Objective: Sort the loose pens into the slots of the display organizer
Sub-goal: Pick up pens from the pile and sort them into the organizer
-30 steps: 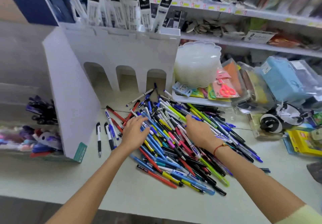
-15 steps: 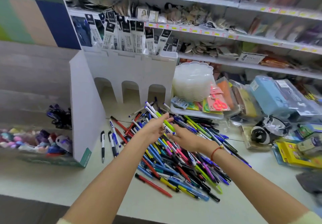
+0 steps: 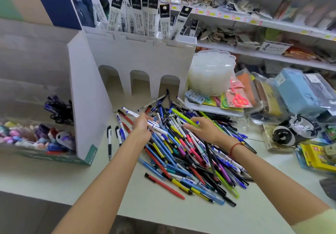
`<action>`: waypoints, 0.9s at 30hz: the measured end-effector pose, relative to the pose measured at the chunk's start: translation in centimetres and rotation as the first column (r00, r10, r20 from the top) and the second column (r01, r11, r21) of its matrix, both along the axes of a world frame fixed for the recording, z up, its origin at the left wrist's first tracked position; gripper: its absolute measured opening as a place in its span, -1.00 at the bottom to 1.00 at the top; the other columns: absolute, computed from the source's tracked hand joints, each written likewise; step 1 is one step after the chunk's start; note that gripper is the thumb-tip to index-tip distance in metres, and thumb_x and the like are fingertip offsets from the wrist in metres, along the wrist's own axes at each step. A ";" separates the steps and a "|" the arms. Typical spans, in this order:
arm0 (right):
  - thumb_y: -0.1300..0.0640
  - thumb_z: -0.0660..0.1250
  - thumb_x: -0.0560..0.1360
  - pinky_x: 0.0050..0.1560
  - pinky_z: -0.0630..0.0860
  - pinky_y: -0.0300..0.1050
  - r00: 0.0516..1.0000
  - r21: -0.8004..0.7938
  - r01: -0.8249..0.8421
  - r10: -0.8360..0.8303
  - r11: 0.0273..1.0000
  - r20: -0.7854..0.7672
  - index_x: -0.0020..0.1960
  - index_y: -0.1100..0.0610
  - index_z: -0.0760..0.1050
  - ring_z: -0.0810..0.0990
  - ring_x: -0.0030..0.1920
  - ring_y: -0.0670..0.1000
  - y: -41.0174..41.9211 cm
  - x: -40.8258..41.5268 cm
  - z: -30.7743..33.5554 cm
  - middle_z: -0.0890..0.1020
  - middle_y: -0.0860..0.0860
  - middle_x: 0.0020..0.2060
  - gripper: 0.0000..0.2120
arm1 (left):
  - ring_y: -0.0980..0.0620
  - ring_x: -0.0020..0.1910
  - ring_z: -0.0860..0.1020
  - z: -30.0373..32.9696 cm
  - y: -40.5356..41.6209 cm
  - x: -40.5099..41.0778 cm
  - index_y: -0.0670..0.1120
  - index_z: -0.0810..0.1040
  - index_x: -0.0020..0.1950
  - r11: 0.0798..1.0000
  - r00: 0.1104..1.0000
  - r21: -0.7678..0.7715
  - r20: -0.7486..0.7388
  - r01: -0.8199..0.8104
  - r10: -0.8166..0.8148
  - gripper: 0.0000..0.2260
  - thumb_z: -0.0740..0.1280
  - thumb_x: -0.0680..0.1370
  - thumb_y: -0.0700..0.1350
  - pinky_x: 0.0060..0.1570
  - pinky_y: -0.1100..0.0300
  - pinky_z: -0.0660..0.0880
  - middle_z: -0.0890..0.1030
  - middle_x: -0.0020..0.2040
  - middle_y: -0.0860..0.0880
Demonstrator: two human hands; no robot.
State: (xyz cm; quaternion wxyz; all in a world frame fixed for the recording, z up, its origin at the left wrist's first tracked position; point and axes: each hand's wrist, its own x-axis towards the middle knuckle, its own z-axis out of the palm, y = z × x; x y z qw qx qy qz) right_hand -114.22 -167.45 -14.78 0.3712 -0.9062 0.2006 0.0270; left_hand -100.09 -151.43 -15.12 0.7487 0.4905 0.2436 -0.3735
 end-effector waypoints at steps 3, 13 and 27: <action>-0.02 0.21 0.61 -0.38 0.38 -0.28 0.841 0.433 0.434 -0.527 0.790 0.118 -0.24 0.08 0.43 0.34 -0.48 -0.07 0.5 1.1 0.1 0.39 -0.04 -0.48 -0.70 | 0.05 -0.42 0.33 -1.2 1.2 -0.9 -0.14 0.34 -0.13 0.973 0.970 -0.054 -0.083 0.226 -0.230 -0.82 0.13 0.67 -0.18 -0.25 0.08 0.51 0.30 -0.37 -0.02; -0.08 0.11 0.64 -0.36 0.24 -0.24 0.055 0.768 0.637 -0.991 -0.061 -0.125 0.18 0.16 0.42 0.29 -0.37 -0.12 1.3 5.6 0.2 0.50 0.06 -0.04 -0.67 | 0.20 -0.56 0.29 1.8 1.9 -5.5 -0.16 0.45 0.07 0.820 0.846 -0.248 -0.009 0.515 -0.534 -0.93 0.26 0.60 -0.20 -0.64 0.41 0.28 0.35 -0.40 0.03; 0.01 0.06 0.67 -0.44 0.30 -0.35 0.274 0.826 0.487 -0.947 0.284 0.165 -0.24 0.09 0.32 0.30 -0.42 -0.09 10.1 7.5 6.6 0.33 -0.01 -0.40 -0.67 | 0.12 -0.38 0.40 6.9 4.2 -4.1 -0.09 0.46 -0.13 0.983 0.978 -0.092 0.153 0.158 -0.143 -0.70 0.28 0.55 0.15 -0.55 0.35 0.35 0.50 -0.24 -0.06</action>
